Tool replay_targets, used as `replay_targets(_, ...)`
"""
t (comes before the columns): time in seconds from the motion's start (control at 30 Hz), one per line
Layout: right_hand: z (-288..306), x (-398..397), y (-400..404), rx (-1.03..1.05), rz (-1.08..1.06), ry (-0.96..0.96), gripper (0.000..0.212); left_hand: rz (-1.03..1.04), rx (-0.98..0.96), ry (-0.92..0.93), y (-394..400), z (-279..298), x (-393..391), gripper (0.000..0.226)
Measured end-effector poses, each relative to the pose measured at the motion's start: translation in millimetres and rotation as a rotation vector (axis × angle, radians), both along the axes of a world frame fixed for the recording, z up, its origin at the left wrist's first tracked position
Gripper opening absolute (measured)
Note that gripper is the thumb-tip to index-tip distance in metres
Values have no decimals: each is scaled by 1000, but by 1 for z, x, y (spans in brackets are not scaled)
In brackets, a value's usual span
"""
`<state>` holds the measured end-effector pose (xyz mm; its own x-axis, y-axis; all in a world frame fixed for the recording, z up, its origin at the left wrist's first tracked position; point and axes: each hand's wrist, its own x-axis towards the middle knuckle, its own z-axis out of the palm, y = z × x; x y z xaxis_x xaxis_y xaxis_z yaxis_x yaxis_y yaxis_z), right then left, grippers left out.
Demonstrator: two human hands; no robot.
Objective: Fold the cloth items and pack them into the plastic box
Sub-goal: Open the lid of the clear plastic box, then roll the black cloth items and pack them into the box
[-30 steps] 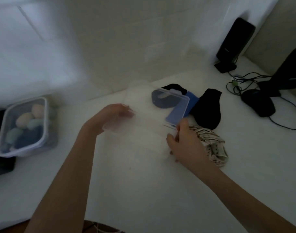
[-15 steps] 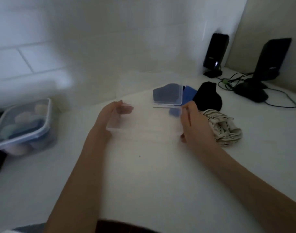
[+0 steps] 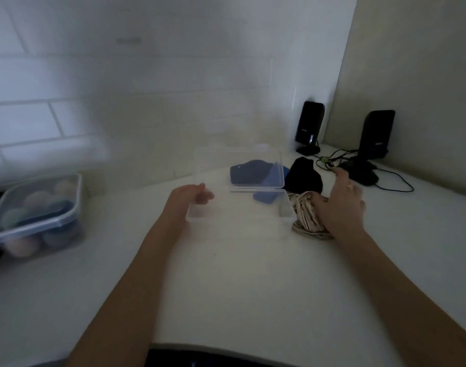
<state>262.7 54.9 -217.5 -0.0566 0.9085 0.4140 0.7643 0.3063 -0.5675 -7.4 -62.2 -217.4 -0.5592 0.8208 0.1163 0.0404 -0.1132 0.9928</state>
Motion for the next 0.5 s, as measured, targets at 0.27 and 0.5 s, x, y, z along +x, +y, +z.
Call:
replay_targets(0.27,-14,-9,17,-84,217,118,63,-11,-29,17,11,1,2,26)
replay_targets(0.5,-11,-5,20,-74,142,107,40,-25,-59,-14,11,2,7,19)
